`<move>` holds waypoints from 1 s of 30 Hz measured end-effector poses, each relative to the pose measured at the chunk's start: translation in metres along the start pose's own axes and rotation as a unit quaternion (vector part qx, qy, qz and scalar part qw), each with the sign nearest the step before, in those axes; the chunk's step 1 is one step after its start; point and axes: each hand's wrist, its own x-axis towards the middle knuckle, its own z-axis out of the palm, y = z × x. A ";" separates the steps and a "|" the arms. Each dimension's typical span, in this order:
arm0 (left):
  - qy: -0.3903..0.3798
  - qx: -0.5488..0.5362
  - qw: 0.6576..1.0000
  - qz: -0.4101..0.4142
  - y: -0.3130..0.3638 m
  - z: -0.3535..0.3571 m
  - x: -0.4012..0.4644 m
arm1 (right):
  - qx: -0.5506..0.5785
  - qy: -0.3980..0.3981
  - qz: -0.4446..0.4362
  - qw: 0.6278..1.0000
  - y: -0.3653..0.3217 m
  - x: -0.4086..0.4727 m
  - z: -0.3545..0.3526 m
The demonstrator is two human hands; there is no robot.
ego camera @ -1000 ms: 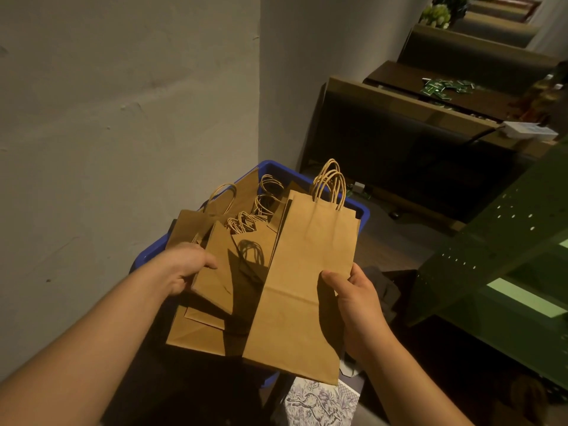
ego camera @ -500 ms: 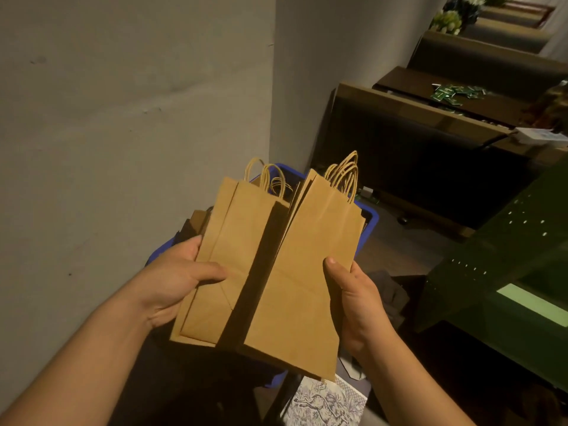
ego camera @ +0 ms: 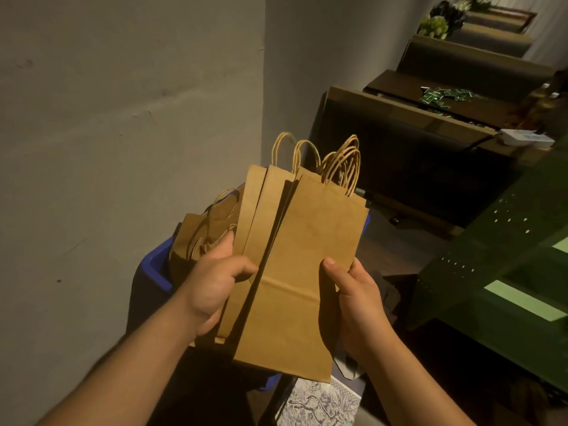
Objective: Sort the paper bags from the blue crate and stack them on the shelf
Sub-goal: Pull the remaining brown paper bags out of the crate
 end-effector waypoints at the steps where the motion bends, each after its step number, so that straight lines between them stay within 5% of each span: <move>1: 0.010 -0.017 1.000 0.004 0.000 0.004 0.000 | -0.004 0.006 -0.006 1.000 0.001 0.000 0.000; 15: 0.005 -0.028 0.998 -0.052 -0.015 0.057 0.011 | -0.014 -0.002 -0.009 1.000 -0.004 -0.011 -0.010; 30: -0.027 0.093 0.994 -0.052 -0.023 0.052 0.027 | 0.006 -0.001 0.006 1.000 -0.007 -0.007 -0.013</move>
